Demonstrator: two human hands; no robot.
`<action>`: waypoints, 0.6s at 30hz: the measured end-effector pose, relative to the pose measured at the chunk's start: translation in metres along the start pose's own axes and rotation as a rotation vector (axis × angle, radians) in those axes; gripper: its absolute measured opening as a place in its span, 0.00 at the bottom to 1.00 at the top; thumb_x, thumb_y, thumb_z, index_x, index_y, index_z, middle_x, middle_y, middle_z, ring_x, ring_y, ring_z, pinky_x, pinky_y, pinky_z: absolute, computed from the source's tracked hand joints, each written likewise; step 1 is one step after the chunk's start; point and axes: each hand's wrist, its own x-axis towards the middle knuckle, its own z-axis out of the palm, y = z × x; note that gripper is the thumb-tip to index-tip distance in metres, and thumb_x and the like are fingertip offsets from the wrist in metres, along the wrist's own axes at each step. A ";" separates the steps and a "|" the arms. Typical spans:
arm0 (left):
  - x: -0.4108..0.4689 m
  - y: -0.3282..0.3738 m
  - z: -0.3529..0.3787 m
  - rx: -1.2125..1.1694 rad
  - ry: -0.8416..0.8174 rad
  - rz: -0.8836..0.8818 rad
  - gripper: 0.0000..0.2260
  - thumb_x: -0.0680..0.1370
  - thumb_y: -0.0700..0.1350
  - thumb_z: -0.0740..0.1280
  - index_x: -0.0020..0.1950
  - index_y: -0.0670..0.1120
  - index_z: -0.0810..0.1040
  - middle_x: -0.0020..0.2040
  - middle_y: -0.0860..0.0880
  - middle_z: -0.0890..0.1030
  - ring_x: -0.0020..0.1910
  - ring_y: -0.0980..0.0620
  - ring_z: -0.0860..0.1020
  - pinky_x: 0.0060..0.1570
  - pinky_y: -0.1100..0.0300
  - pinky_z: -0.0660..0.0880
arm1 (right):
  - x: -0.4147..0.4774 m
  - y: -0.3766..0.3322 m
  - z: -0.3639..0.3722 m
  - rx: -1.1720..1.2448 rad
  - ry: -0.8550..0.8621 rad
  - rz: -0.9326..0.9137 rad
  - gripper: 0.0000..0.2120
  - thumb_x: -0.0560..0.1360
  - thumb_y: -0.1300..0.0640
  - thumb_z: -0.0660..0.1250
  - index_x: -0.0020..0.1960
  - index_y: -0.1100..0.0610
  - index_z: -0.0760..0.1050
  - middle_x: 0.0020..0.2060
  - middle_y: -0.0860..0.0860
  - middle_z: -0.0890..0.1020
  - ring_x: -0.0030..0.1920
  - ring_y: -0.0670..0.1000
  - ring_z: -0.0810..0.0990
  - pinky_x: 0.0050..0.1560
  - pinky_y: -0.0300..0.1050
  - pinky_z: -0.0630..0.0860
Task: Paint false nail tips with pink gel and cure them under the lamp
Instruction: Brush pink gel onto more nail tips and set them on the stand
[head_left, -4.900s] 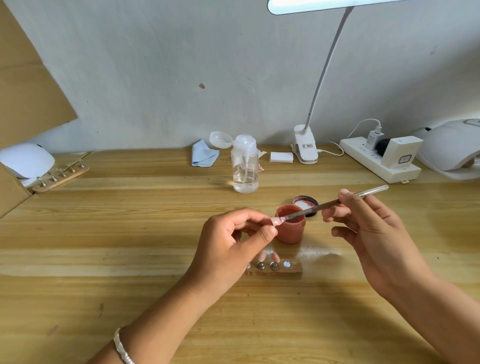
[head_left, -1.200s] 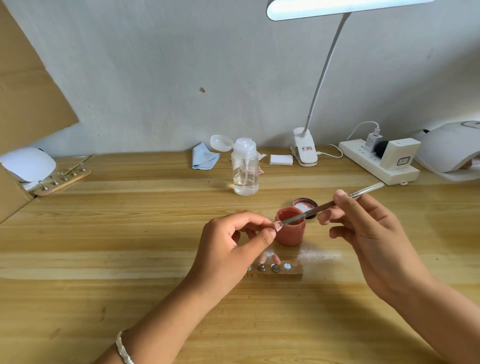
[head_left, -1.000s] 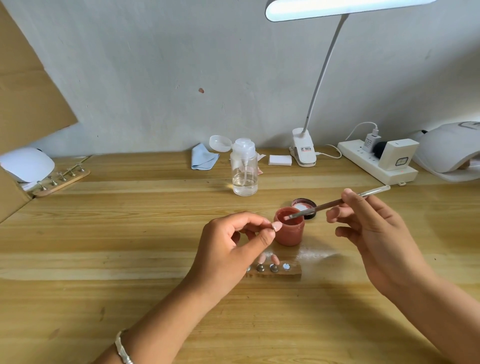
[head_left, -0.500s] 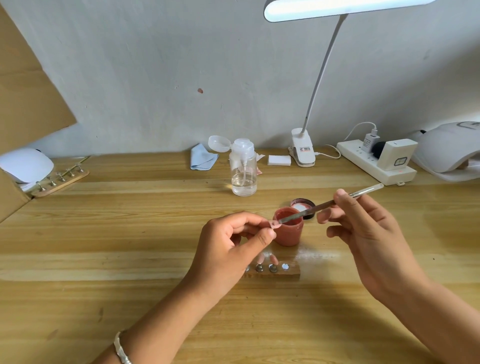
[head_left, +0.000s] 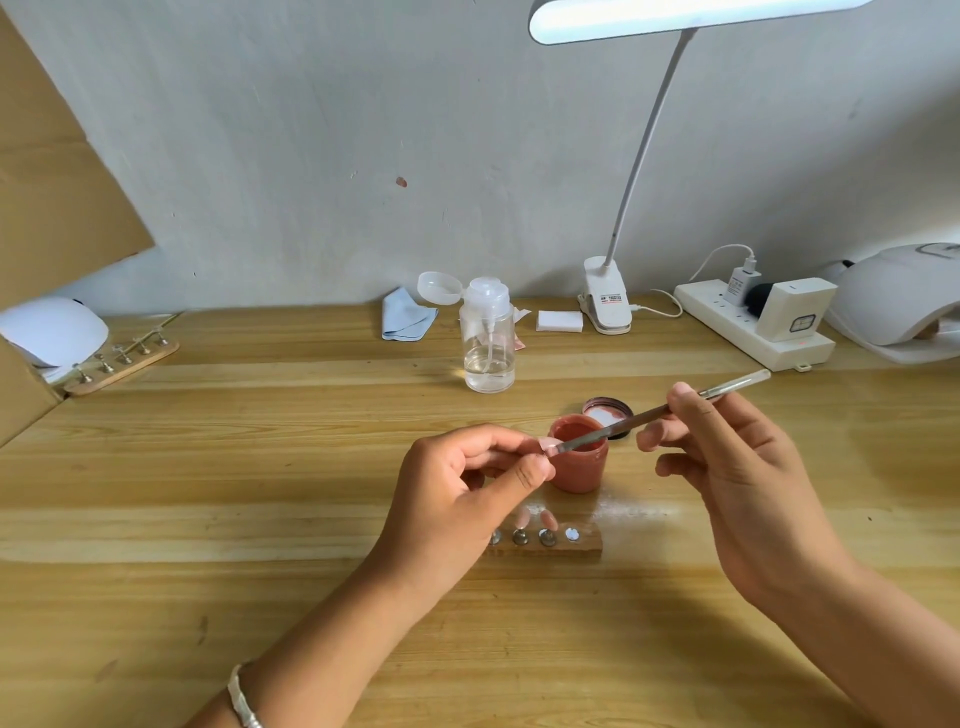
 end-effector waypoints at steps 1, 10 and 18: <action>0.000 0.000 0.000 -0.002 -0.004 0.002 0.05 0.74 0.46 0.73 0.48 0.50 0.86 0.44 0.49 0.87 0.31 0.50 0.80 0.29 0.68 0.72 | 0.001 0.000 -0.002 -0.008 0.029 0.003 0.07 0.73 0.47 0.70 0.40 0.49 0.81 0.31 0.49 0.82 0.37 0.46 0.82 0.35 0.37 0.75; 0.000 0.000 0.000 -0.017 0.001 -0.016 0.06 0.73 0.46 0.73 0.48 0.47 0.86 0.44 0.48 0.87 0.31 0.49 0.80 0.29 0.68 0.72 | 0.003 0.002 -0.004 0.039 0.048 0.017 0.07 0.72 0.48 0.70 0.39 0.51 0.78 0.31 0.50 0.82 0.36 0.46 0.81 0.34 0.36 0.75; 0.000 0.003 0.001 0.018 0.016 0.002 0.04 0.75 0.43 0.73 0.48 0.47 0.86 0.43 0.49 0.87 0.33 0.51 0.80 0.29 0.65 0.73 | 0.009 0.000 -0.011 -0.026 0.150 0.058 0.08 0.80 0.52 0.67 0.42 0.52 0.75 0.30 0.49 0.82 0.35 0.44 0.81 0.40 0.44 0.71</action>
